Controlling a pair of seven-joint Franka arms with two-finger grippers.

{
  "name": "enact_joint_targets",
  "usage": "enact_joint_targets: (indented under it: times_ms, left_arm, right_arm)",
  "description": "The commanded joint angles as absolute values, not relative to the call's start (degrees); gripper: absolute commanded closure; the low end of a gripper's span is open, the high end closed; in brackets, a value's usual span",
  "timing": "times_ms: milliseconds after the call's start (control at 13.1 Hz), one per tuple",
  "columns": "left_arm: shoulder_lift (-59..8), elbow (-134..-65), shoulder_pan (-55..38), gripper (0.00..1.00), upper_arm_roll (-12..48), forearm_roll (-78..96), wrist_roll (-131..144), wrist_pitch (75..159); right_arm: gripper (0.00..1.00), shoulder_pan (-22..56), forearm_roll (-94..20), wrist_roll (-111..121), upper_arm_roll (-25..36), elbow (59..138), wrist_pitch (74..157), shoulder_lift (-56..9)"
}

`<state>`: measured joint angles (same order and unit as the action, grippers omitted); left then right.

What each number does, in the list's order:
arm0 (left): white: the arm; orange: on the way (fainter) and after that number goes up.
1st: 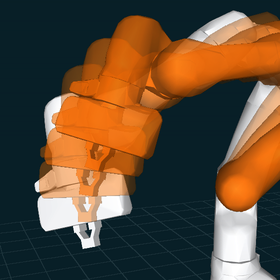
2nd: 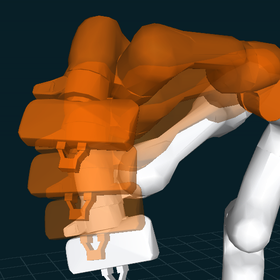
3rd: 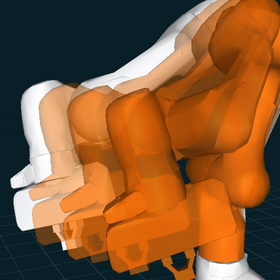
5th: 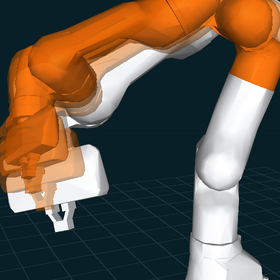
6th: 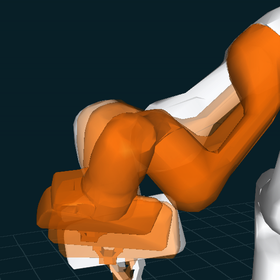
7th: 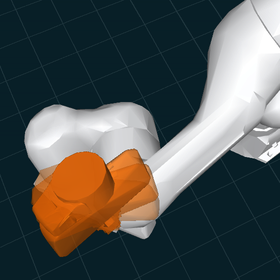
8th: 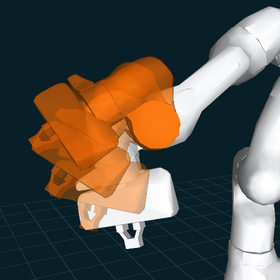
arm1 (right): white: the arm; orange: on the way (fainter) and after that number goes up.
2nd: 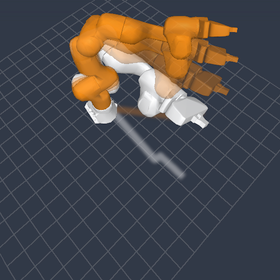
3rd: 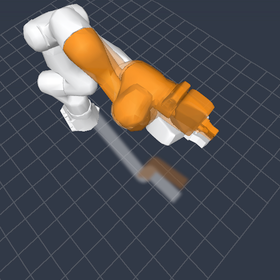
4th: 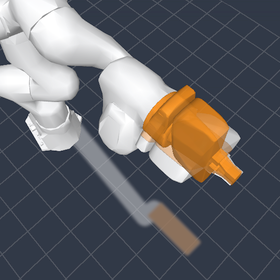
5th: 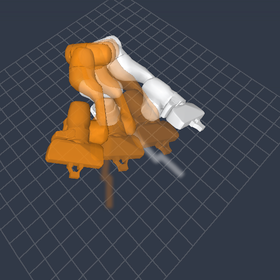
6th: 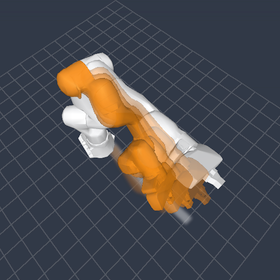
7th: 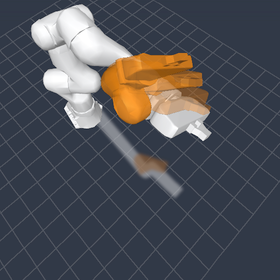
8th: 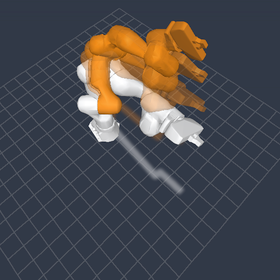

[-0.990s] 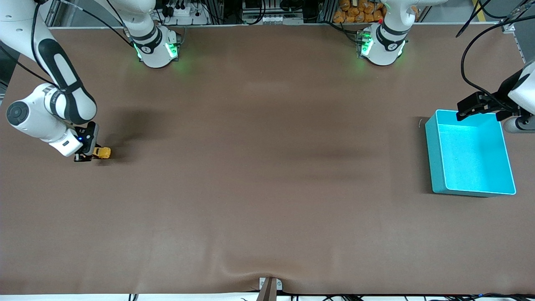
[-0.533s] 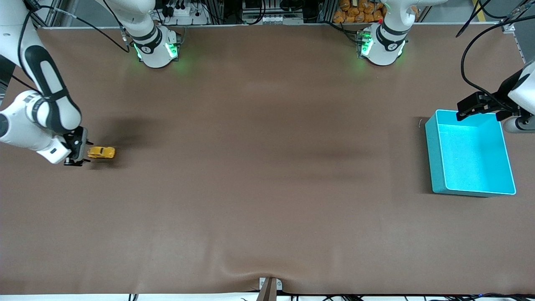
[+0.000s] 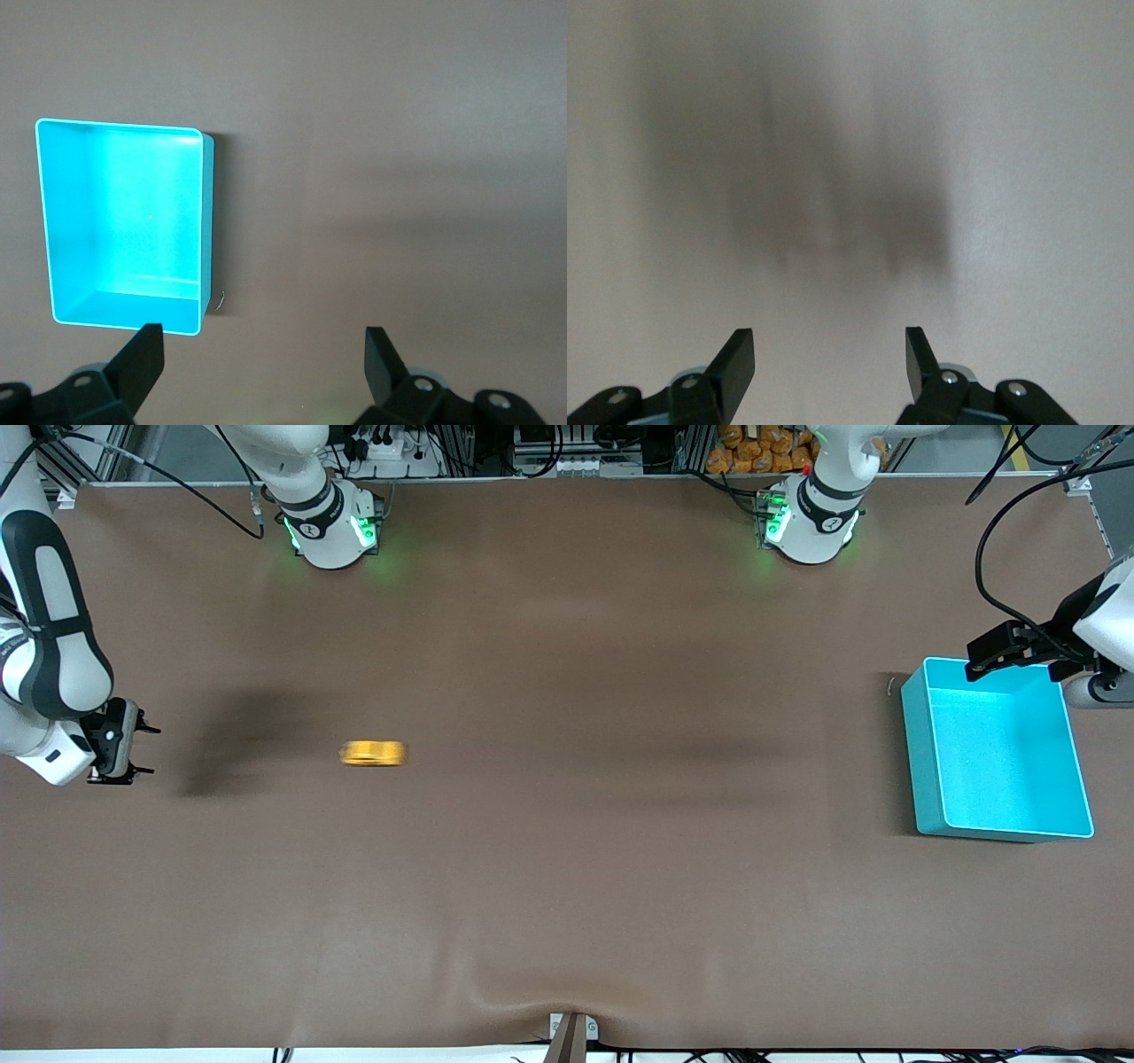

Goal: Wind and store yellow beetle car
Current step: 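Open the right gripper releasing the car while the left gripper lowers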

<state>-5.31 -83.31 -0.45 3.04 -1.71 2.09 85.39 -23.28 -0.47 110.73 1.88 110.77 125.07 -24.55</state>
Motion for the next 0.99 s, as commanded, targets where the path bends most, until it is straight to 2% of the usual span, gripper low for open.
enact_joint_targets:
  times_ms: [0,609,913]
  left_arm:
    - [-3.9,-85.0,-0.4,0.00,3.2,-2.4,1.9,85.2]
    - [-4.1,-85.6,-0.4,0.00,3.1,-2.3,2.1,85.2]
    - [-4.3,-86.7,-0.4,0.00,3.1,-2.3,2.2,85.2]
  right_arm:
    - [0.23,-25.1,-2.5,111.4,1.0,109.5,124.2,-25.3]
    - [0.24,-25.0,-7.6,110.0,1.1,104.2,119.0,-25.3]
    - [0.23,-23.6,-9.8,102.3,0.9,94.3,107.3,-25.3]
